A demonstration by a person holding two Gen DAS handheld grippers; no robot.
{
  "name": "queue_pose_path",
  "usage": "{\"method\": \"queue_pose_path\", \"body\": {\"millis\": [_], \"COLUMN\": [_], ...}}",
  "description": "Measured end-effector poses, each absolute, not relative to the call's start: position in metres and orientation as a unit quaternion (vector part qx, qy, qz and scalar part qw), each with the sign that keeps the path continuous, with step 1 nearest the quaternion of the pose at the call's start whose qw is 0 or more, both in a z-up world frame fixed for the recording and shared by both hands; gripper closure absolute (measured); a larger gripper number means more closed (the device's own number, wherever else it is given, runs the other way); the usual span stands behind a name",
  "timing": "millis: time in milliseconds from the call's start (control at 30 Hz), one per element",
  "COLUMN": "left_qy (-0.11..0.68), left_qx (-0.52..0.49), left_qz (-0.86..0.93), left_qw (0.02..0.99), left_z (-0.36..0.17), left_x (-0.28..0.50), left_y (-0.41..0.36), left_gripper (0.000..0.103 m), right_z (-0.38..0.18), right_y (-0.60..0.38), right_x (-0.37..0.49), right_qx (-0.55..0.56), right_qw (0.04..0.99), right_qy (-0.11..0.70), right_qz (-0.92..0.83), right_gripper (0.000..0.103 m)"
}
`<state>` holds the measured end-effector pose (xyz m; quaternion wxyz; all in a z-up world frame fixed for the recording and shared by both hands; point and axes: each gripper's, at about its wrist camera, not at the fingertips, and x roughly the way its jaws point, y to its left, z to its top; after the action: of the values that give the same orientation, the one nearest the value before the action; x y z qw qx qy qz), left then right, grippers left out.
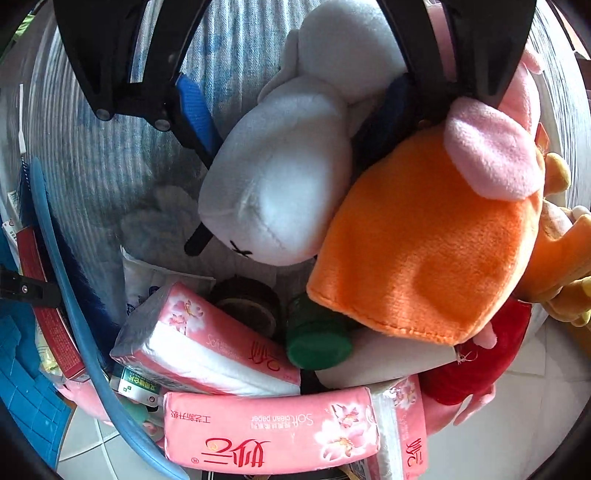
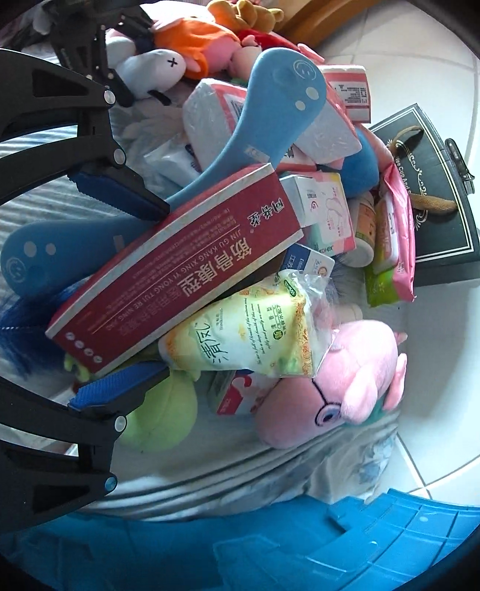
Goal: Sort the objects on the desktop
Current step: 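Grasp the white plush toy with the left tool while the right tool grasps the red box, then carry the plush toy with the left tool while the right tool carries the red box to the bin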
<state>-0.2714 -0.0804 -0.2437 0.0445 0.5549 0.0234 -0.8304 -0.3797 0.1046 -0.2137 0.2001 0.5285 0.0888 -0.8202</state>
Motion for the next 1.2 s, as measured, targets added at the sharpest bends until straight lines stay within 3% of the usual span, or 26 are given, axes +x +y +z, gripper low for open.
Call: {"method": "queue_pose_path", "body": {"millis": [67,133,267,300,333,700,1200], "left_qy": [0.034,0.032,0.040,0.046,0.053,0.070,0.047], "left_qx": [0.554,0.555,0.556,0.555,0.554,0.503,0.402], "left_qz": [-0.831,-0.831,-0.830,-0.830,-0.831,-0.861,-0.914], "left_qw": [0.031,0.032,0.031,0.028,0.027,0.027,0.002], "left_z": [-0.242,-0.241,-0.239,-0.237,-0.234,-0.186,-0.092], "left_x": [-0.266,-0.261,-0.244,-0.238,-0.232,-0.162,-0.145], "left_y": [-0.079,-0.076,-0.074,-0.074,-0.074,-0.069,-0.033], "left_gripper": [0.045,0.047,0.048,0.048,0.048,0.048,0.048], "right_z": [-0.213,-0.209,-0.201,-0.198,-0.195,-0.159,-0.070], "right_y": [0.104,0.102,0.101,0.102,0.104,0.118,0.145], "right_x": [-0.380,-0.375,-0.366,-0.361,-0.356,-0.295,-0.215], "right_qx": [0.532,0.526,0.525,0.525,0.521,0.491,0.396], "right_qw": [0.208,0.201,0.195,0.199,0.196,0.208,0.235], "right_qy": [0.080,0.087,0.094,0.090,0.091,0.087,0.072], "right_qz": [-0.817,-0.822,-0.823,-0.823,-0.826,-0.842,-0.885], "right_gripper": [0.037,0.047,0.053,0.071,0.074,0.076,0.078]}}
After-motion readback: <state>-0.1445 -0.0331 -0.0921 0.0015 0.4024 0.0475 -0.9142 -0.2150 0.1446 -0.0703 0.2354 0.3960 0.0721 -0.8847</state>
